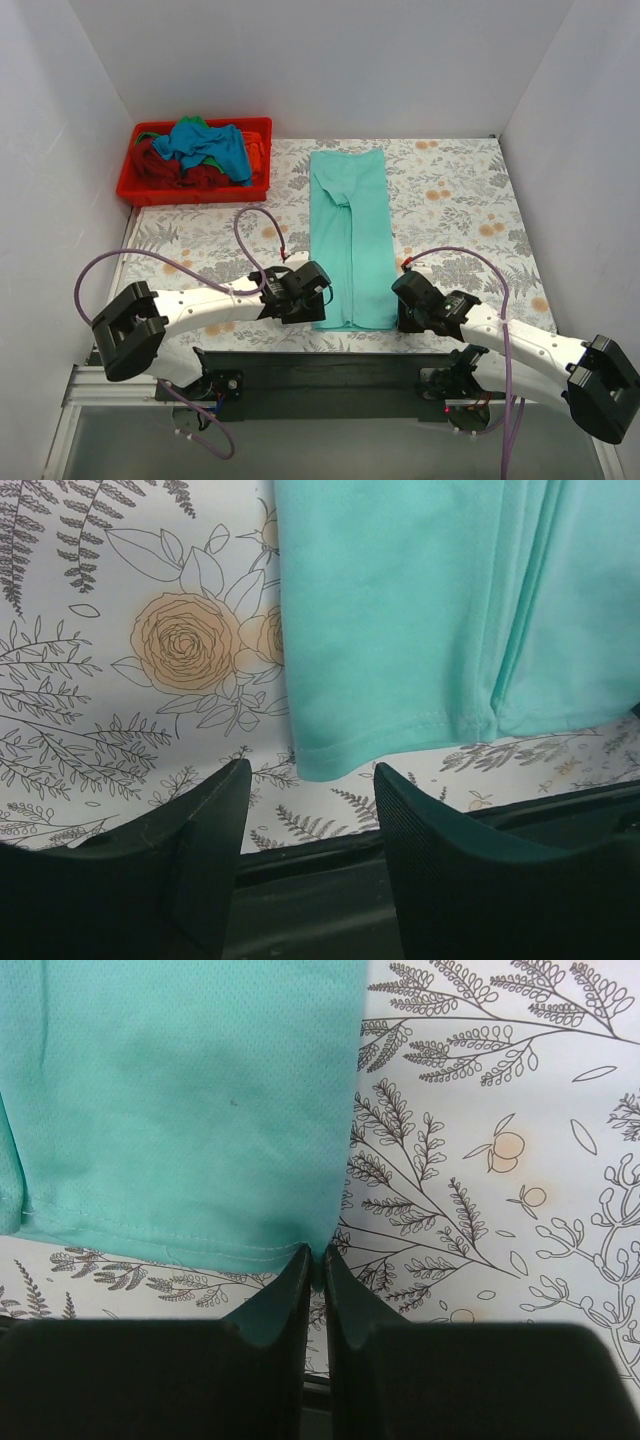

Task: Fold and stack the t-shirts
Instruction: Fold the tshirt

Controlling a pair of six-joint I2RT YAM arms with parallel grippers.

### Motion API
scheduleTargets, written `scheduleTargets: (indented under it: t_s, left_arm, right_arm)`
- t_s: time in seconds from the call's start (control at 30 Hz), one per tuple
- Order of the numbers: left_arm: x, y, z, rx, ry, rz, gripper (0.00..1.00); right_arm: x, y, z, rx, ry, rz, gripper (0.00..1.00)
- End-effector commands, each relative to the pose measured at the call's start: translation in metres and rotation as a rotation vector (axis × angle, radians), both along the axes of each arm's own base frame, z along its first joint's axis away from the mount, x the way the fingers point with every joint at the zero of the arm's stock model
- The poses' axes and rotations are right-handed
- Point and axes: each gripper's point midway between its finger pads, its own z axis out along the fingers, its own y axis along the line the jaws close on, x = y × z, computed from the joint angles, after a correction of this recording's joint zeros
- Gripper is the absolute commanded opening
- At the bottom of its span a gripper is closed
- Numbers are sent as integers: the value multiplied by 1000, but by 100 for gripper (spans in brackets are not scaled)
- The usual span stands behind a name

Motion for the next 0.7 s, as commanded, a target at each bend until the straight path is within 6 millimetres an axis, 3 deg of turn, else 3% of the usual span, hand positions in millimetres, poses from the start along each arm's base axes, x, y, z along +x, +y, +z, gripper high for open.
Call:
scheduleTargets:
  t_s: [0.0,0.23,0.67]
  left_arm:
    - [2,5,-5,47,-11,25,50]
    - [0,2,-13,85,-3,10,42]
    - [-1,4,-27,120,11,17,39]
  right_arm:
    - [-8,-5,-9,-9,30,-9,15]
    - [-10,-6,-11,-2,37,-9,15]
    - [-9,-4,-10,5,31,-9,15]
